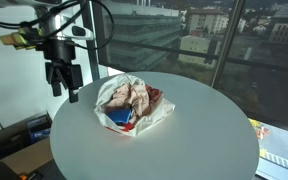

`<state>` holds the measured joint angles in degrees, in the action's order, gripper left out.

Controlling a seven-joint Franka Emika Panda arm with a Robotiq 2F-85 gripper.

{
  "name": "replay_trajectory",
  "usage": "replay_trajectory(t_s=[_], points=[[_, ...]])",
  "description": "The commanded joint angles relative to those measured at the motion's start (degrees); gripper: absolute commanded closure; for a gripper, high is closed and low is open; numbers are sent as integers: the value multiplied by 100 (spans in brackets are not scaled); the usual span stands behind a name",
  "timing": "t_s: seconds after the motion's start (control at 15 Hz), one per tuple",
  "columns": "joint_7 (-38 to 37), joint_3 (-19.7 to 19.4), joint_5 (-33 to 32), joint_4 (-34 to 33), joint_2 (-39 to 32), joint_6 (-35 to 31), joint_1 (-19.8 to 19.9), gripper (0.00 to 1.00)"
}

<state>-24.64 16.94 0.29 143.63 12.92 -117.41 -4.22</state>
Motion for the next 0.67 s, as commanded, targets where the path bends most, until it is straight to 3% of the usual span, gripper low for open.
replay_trajectory(t_s=[0.0, 0.27, 0.33, 0.47, 0.53, 0.6], points=[[-398, -238, -748, -349, -940, -591, 98, 0], [-541, -609, -1192, -646, -1515, -1118, -8, 0], [-553, -681, -1109, -703, -1593, -1254, -35, 0], [2, -698, -266, -718, -1551, -1258, -118, 0], [-268, -784, -675, -618, -1559, -1223, -116, 0], [-220, -797, -602, -644, -1587, -1220, -138, 0]])
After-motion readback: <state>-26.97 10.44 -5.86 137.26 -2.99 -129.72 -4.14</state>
